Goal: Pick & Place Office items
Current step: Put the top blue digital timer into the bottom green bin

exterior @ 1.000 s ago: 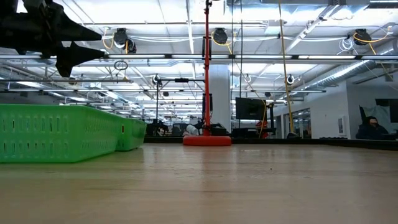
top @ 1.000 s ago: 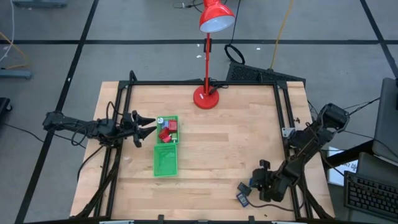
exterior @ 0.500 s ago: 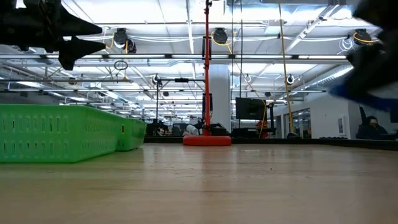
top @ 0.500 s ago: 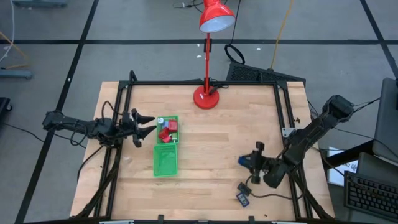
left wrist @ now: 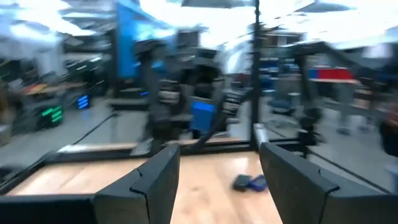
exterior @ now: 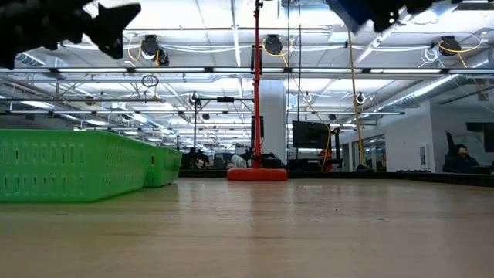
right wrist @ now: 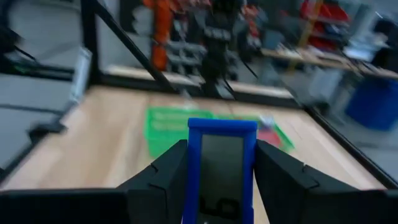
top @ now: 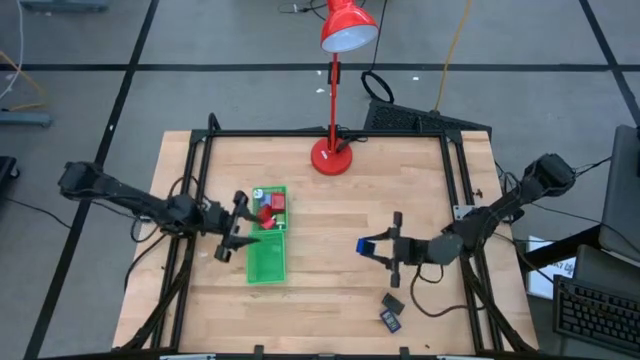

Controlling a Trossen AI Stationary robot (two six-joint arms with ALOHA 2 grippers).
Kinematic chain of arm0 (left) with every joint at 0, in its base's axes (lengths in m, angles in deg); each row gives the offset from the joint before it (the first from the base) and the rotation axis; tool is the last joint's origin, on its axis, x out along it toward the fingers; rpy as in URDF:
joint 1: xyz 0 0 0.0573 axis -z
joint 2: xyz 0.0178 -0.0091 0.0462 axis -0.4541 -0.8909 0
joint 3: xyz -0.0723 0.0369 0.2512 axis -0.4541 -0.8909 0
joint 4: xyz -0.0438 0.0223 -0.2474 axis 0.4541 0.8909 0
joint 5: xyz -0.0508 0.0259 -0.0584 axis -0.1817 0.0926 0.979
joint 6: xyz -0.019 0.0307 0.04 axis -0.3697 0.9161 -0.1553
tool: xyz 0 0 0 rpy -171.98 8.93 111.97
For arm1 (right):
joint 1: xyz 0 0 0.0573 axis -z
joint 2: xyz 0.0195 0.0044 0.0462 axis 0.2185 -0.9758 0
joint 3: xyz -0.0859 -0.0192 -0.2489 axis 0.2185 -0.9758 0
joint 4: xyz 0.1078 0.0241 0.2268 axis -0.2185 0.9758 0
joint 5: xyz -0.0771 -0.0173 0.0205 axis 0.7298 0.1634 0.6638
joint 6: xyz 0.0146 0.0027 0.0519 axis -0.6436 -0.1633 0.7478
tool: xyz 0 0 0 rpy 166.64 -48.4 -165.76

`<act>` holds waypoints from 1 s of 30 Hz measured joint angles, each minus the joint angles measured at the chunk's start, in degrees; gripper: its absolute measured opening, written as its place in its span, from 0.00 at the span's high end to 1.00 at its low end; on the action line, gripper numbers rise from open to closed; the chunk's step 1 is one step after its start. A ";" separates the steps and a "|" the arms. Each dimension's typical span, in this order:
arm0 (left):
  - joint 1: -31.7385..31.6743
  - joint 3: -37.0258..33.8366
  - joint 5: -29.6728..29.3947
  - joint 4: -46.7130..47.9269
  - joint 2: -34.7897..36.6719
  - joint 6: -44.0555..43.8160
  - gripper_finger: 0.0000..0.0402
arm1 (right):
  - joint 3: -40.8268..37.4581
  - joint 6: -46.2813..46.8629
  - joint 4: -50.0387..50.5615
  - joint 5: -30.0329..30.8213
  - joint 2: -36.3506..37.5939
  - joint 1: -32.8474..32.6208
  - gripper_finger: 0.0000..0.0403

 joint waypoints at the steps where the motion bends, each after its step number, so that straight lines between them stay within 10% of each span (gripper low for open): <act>1: 0.42 0.00 1.46 -3.18 -2.58 1.08 0.44 | 0.00 -1.29 -2.34 -2.30 -0.27 0.64 0.64; 12: 2.85 7.59 2.68 -19.46 -26.93 12.09 0.44 | 0.00 -5.69 -27.64 -28.06 -6.54 5.43 0.64; 19: 2.85 22.98 2.68 -19.39 -42.94 17.73 0.44 | 0.02 -5.47 -30.78 -30.54 -8.99 5.69 0.64; 30: 2.80 40.88 2.20 -19.44 -57.14 -7.02 0.44 | 0.07 -3.41 -30.32 -31.88 -8.98 5.58 0.64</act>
